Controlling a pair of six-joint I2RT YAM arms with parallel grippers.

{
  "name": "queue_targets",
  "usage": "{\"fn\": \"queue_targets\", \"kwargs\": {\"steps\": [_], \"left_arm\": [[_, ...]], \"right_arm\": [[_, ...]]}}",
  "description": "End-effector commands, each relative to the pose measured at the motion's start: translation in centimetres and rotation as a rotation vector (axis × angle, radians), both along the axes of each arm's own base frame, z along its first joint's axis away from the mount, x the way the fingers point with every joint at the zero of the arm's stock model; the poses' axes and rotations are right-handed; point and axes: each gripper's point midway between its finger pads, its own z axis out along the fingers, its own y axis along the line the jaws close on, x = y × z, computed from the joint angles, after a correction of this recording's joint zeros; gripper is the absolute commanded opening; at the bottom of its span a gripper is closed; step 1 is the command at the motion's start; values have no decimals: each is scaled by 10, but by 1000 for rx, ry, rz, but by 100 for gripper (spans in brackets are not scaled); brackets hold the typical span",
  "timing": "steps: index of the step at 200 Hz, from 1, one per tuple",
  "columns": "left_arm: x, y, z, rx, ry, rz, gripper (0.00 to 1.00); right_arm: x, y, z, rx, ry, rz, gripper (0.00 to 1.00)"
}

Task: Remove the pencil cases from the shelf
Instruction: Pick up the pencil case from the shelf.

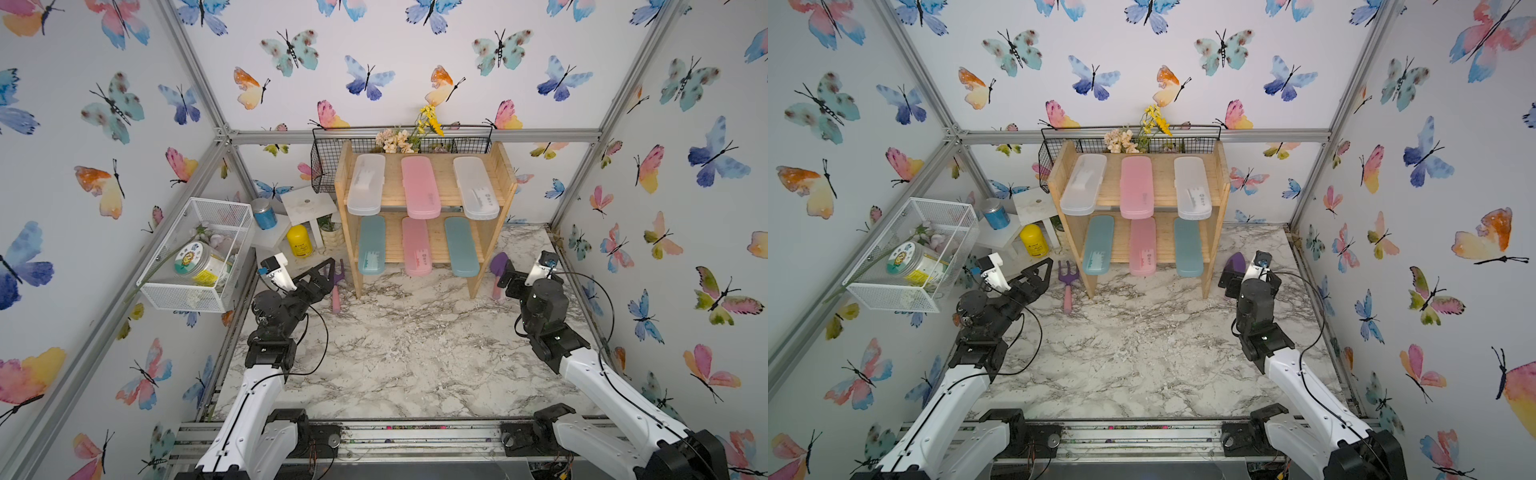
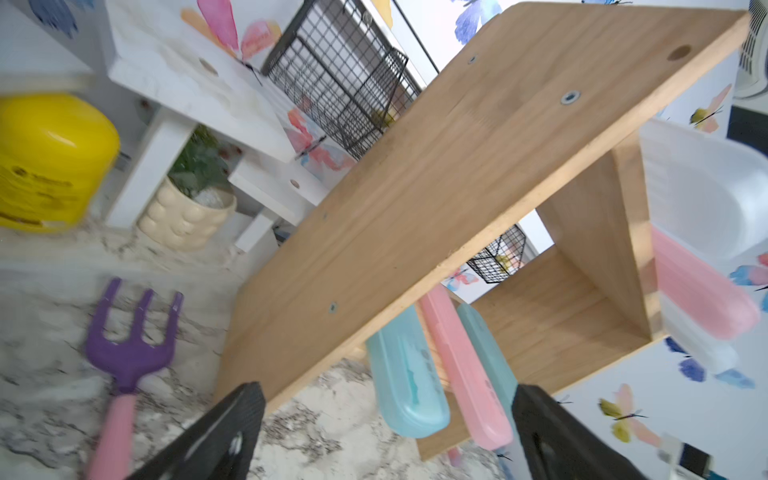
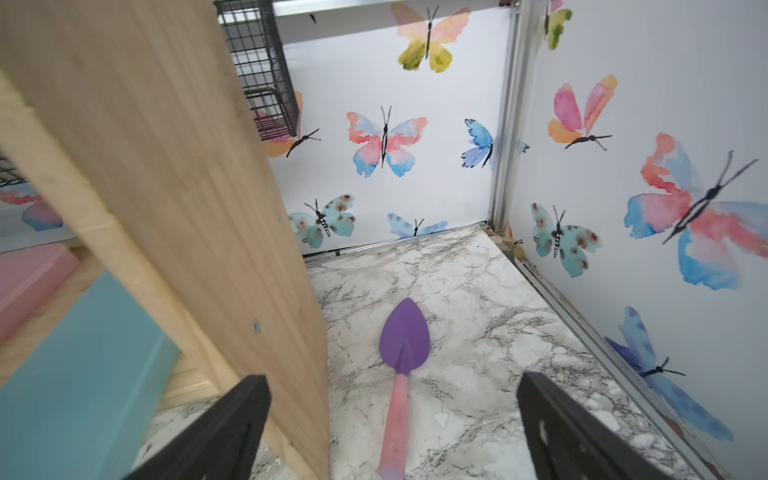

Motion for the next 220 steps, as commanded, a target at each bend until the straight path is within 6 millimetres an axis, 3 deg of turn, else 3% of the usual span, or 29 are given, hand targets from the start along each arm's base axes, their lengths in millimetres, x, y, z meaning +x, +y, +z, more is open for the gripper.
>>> {"fn": "queue_targets", "kwargs": {"steps": [1,48,120,171,220], "left_arm": [[-2,-37,-34,-176,225,-194,99],[8,-71,-59,-235,322,-301,99],[23,-87,-48,-324,278,-329,98],[34,-95,-42,-351,271,-345,80],[36,-109,-42,-343,282,-369,50]], "right_arm": [[-7,-7,-23,-53,171,-68,99],[1,6,-16,-50,228,-11,99],[0,11,-27,-50,257,14,99],[3,13,-30,-55,266,22,99],[2,13,-34,-57,274,25,99]]}}
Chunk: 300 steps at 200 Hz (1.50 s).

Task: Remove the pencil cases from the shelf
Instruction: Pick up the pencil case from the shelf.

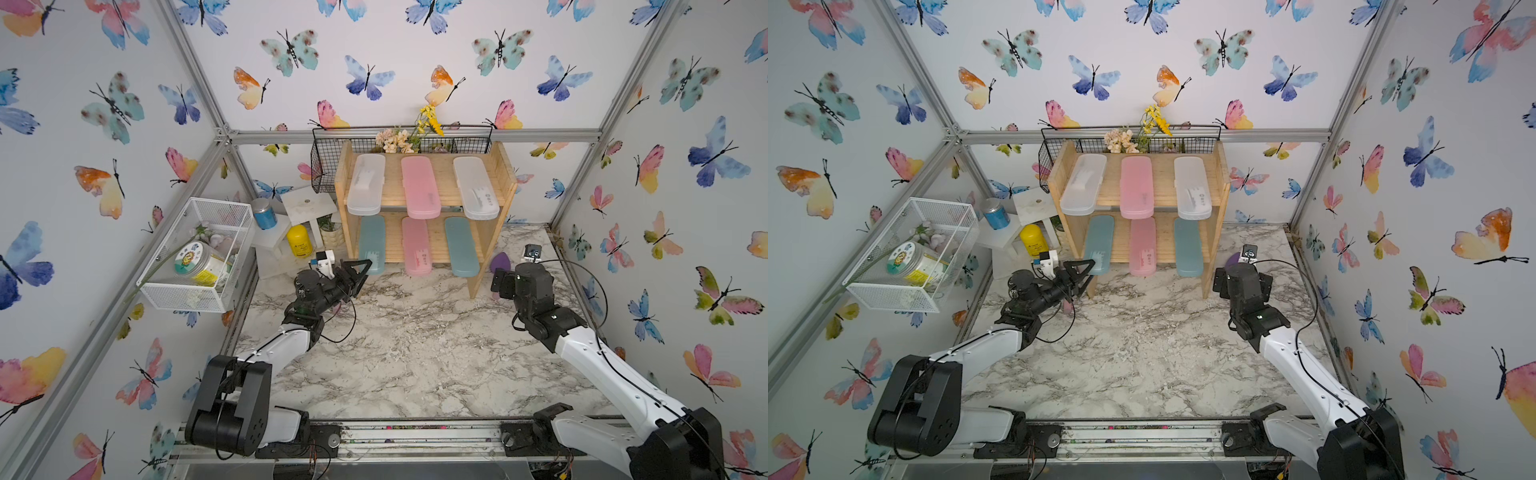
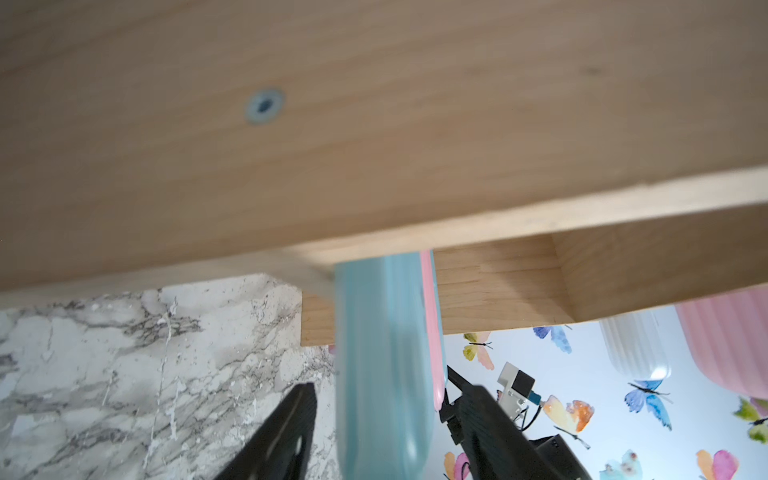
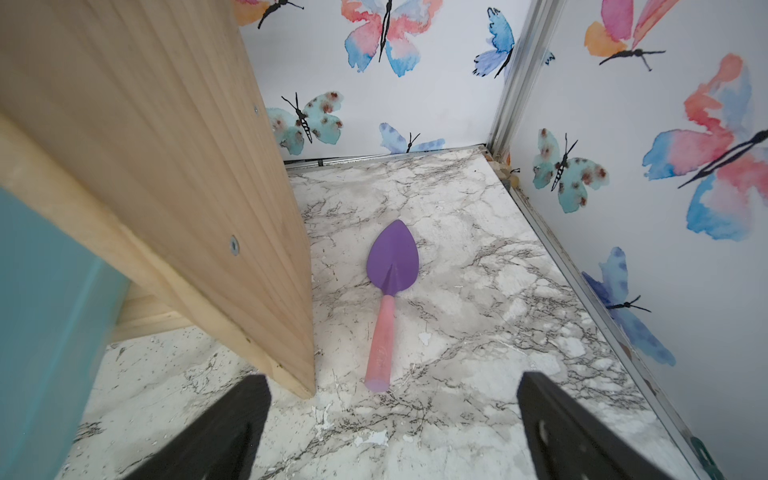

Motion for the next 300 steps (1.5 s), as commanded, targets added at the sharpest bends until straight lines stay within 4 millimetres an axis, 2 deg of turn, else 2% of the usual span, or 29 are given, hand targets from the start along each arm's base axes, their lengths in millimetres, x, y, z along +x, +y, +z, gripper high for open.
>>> {"fn": "queue_targets", "kwargs": {"steps": [1,8,51,83,100,130,144,164,194,217,252,277,300], "left_arm": [[2,-8,7,-4,-31,-21,50],[2,-10,6,-2,-29,-25,48],[-5,-17,-4,18,-2,-39,17],[-18,-12,-18,85,-29,-17,18],[-32,-10,-21,148,-88,-7,18],[-61,-15,-26,358,-245,15,18],[-78,-22,-27,473,-330,21,22],[-101,-26,-23,595,-435,56,24],[-123,-14,-16,647,-516,136,22],[-132,-2,-8,643,-548,197,21],[-138,3,-6,651,-559,219,20],[-140,2,-5,662,-564,227,19],[-141,-1,-3,669,-572,226,19]], "right_arm": [[-1,5,-4,9,13,20,99],[-1,5,-4,8,13,18,99],[-6,4,-2,16,9,24,99],[-14,10,4,49,-8,56,98],[-20,21,9,67,-18,103,98],[-41,62,12,97,-23,246,99],[-54,86,14,136,-18,329,99],[-72,128,25,248,-29,479,99],[-94,195,44,410,-22,703,99],[-104,237,52,517,-9,829,99],[-112,284,69,630,3,957,99],[-117,310,78,665,-1,1007,99],[-117,332,78,686,27,1030,99]]}}
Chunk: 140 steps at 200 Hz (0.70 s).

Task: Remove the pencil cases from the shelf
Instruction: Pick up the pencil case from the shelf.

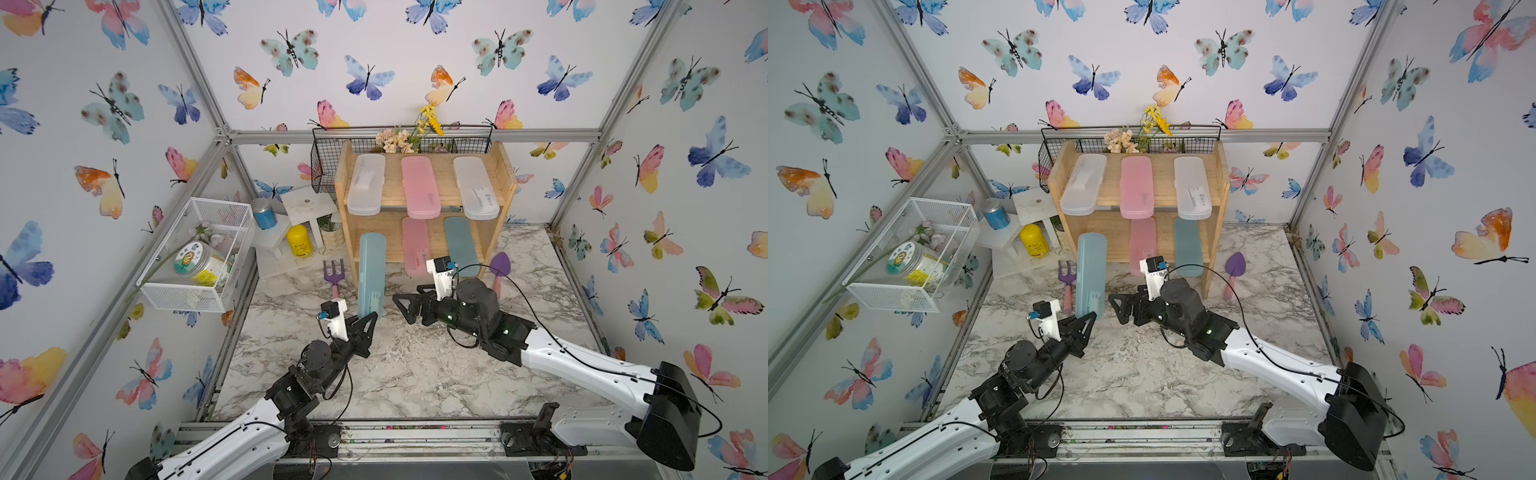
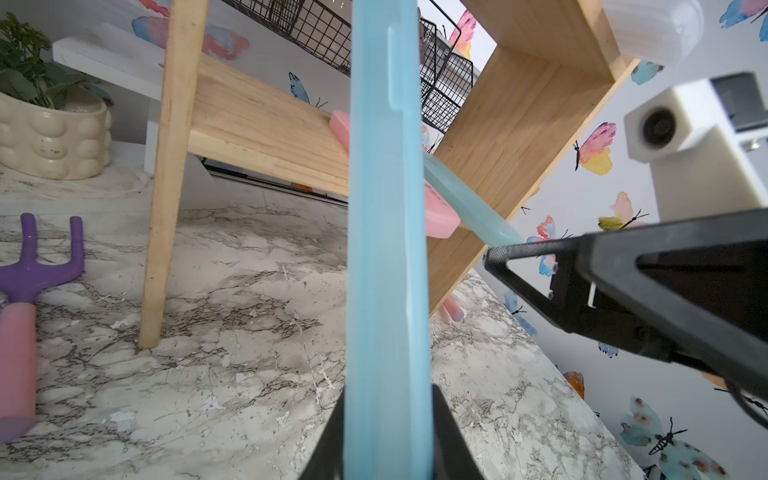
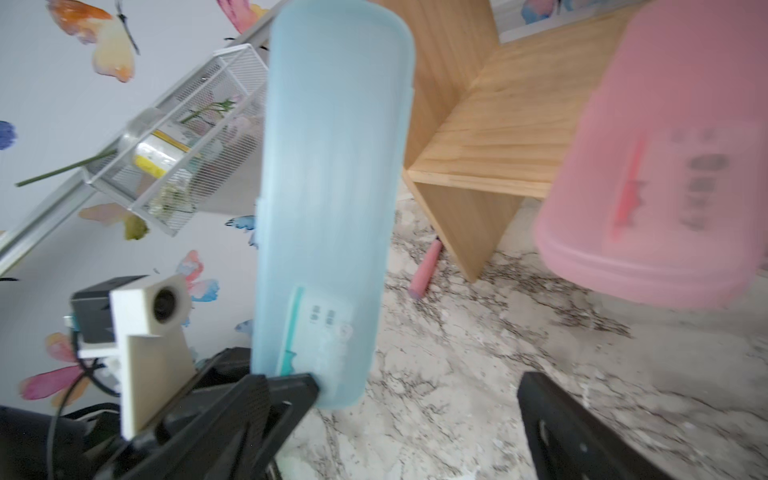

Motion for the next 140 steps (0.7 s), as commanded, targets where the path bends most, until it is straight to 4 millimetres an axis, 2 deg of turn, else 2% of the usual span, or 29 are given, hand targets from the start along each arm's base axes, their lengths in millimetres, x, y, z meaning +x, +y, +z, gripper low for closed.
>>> {"fn": "queue_targets", "kwargs": {"steps": [1,63,95,140], "left_arm": [[2,5,7,20,-36,49,19],[-1,3,9,23,-45,47,18],[-1,3,7,26,-41,49,18],[-1,3,6,26,-39,48,19]], "right_arm": [[-6,26,24,90,-1,66,99],[16,61,7,30,35,24,99],[15,76,5,29,35,47,100],[17,82,-9,2,53,43,98]]}}
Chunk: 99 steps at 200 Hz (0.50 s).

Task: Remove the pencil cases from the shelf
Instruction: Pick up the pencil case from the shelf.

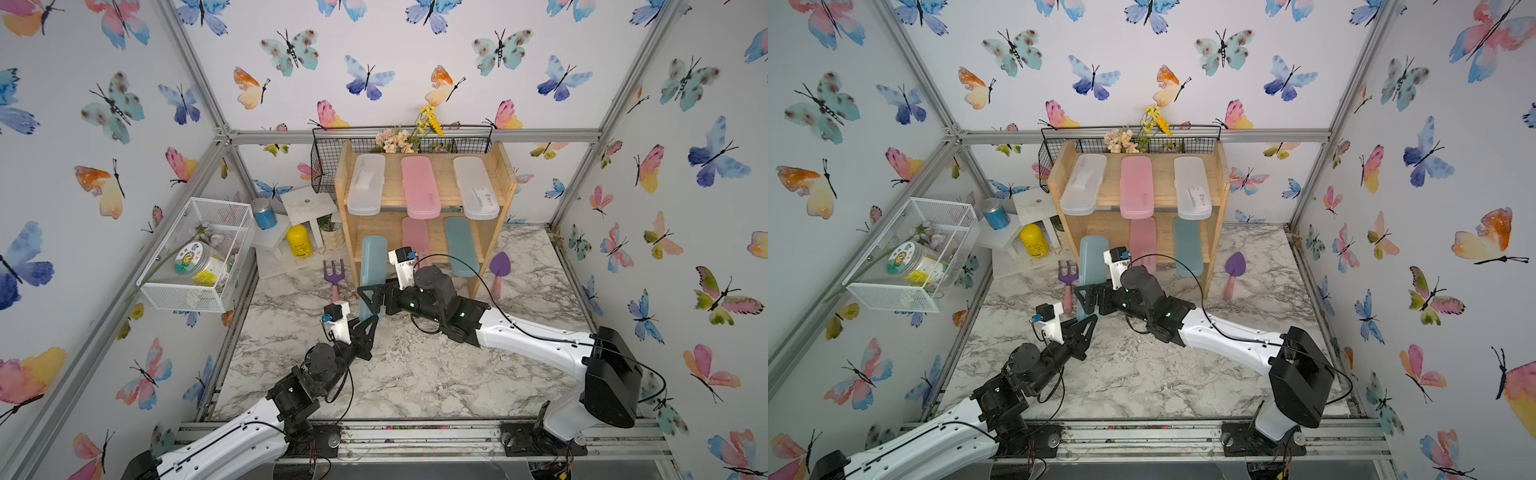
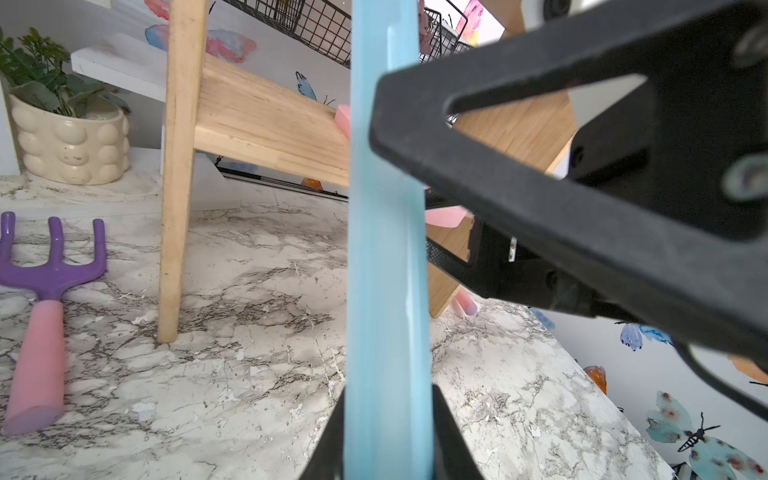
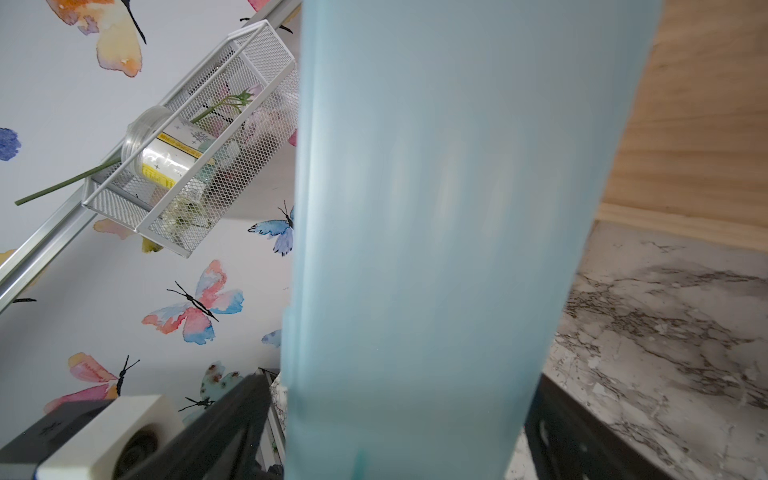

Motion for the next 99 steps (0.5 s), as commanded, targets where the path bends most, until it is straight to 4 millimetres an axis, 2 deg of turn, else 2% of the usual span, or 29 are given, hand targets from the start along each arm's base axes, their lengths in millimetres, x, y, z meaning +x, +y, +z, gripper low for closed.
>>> {"fn": "queue_targets", "kwargs": {"steps": [1,26,37,48,59,80,99], "left_arm": [[1,3,10,-18,-33,23,19],[1,4,10,-17,-33,27,21],[1,5,9,-16,-31,29,26],[1,5,9,-15,-30,31,39],[2,6,9,-13,-27,36,62],[5,11,7,-3,-13,68,91],[5,16,11,-8,-21,92,99]], "right_arm": [[2,4,0,0,1,-16,98],[2,1,-3,-13,-1,-29,80],[3,-2,-4,-22,-5,-38,77],[3,-6,-5,-34,-10,-47,76],[3,-11,-6,-56,-17,-61,76],[3,-31,-10,-142,-39,-103,77],[-3,-65,-24,-260,-55,-151,76]]}}
